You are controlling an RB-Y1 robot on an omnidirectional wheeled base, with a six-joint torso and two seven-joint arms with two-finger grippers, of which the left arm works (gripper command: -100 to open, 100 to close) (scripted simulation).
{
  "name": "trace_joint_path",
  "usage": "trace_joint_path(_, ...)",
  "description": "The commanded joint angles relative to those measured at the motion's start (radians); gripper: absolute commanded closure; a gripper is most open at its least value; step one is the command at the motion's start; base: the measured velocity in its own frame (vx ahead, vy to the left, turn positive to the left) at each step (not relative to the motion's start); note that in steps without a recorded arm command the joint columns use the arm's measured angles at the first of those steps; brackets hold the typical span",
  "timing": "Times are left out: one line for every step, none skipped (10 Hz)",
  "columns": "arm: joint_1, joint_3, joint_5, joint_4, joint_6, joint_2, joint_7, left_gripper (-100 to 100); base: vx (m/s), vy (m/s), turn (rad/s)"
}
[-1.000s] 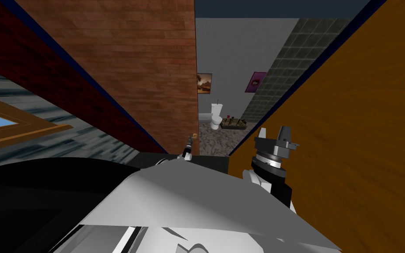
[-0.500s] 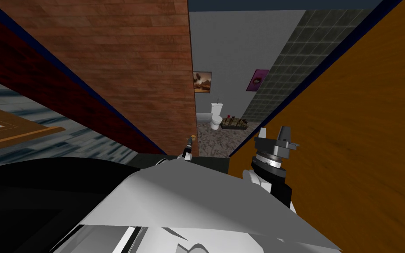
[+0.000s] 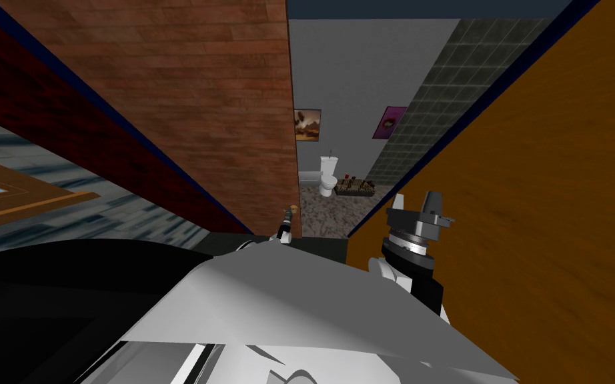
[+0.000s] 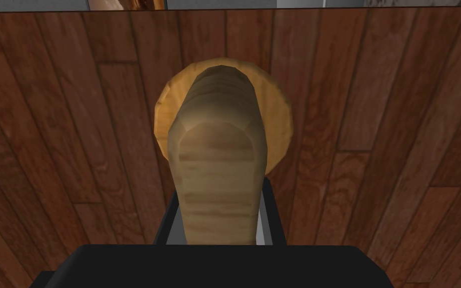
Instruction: Pull the door open
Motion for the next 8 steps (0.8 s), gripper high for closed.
trace_joint_path(0.004,0.000,0.000,0.001,0.002,0.003,0.001,100,-0.166,0.035,-0.038)
trace_joint_path(0.004,0.000,0.000,0.001,0.002,0.006,0.003,100,-0.180,0.036,-0.031)
trace_joint_path(0.004,0.000,0.000,0.000,0.004,0.009,0.005,100,-0.186,0.035,-0.021)
trace_joint_path(0.004,0.000,-0.001,0.000,0.005,0.012,0.007,100,-0.200,0.003,-0.001)
trace_joint_path(0.005,0.000,-0.001,0.000,0.006,0.015,0.010,100,-0.211,-0.024,0.005)
trace_joint_path(0.005,-0.001,-0.002,0.000,0.008,0.019,0.013,100,-0.196,-0.010,0.012)
trace_joint_path(0.005,-0.001,-0.003,0.000,0.010,0.023,0.016,100,-0.193,-0.020,0.014)
trace_joint_path(0.006,-0.002,-0.005,0.000,0.013,0.028,0.022,100,-0.210,-0.025,0.029)
